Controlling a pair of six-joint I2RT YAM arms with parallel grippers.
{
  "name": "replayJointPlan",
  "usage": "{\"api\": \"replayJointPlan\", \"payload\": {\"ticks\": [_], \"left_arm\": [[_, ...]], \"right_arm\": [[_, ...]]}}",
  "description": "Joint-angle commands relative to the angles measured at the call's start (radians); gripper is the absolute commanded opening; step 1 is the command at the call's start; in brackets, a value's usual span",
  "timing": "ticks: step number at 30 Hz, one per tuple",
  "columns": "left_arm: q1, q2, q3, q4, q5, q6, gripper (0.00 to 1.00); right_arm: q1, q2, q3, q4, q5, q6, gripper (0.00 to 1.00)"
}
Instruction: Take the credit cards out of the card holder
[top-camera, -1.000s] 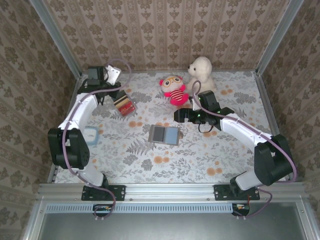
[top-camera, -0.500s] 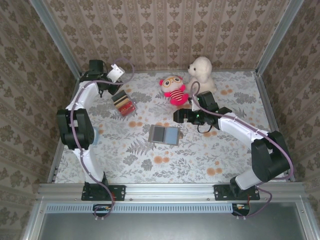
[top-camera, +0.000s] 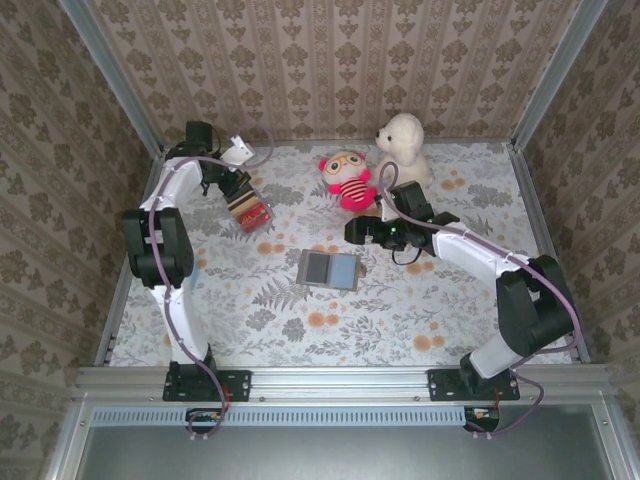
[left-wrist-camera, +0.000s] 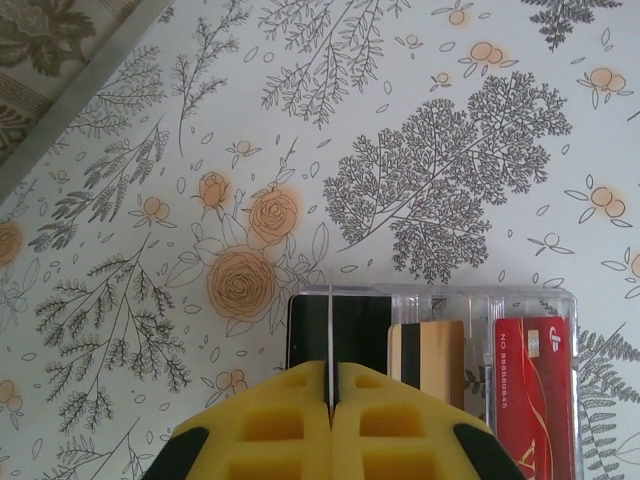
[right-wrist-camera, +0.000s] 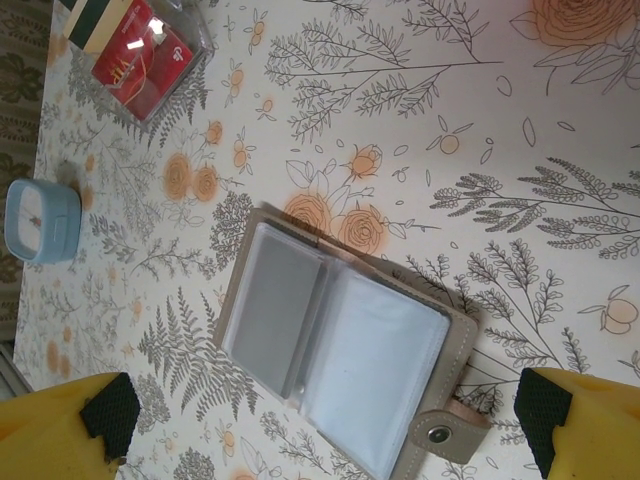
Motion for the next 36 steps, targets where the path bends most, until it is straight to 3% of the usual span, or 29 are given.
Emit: {"api": "replayJointPlan", "payload": {"ticks": [1,7,14,18,22,27,31,36], "left_arm": [[0.007,0.021,0.015,-0.027,0.003,0.039,0.00],[0.007,0.051,0.028,-0.044,-0.046,0.059,0.02],[0.008,0.050,0.047,-0.030,-0.072,0.014,0.34],[0.006,0.034,0.077,-0.008,-0.069,-0.043,0.41],[0.007,-0.001,0.086,0.039,-0.084,-0.144,0.45],[-0.005,-0.099,0.029,0.116,-0.114,-0.381,0.62],[-0.029,-0.221,-0.148,0.221,-0.117,-0.494,0.77],[-0.068,-0.378,-0.339,0.262,-0.213,-0.656,0.90]], "right_arm": [[-0.004,0.015,0.037,-0.008,-0.025,0.019,1.00],[-0.004,0.013,0.044,-0.012,-0.027,0.025,1.00],[-0.004,0.017,0.050,-0.013,-0.038,0.030,1.00],[-0.004,0.021,0.051,-0.006,-0.043,0.037,1.00],[-0.003,0.020,0.049,-0.006,-0.042,0.046,1.00],[0.007,0.008,0.044,-0.034,-0.005,0.055,1.00],[0.046,-0.019,0.045,-0.094,0.069,0.068,0.98],[0.126,-0.079,0.005,-0.134,0.175,0.118,0.95]]}}
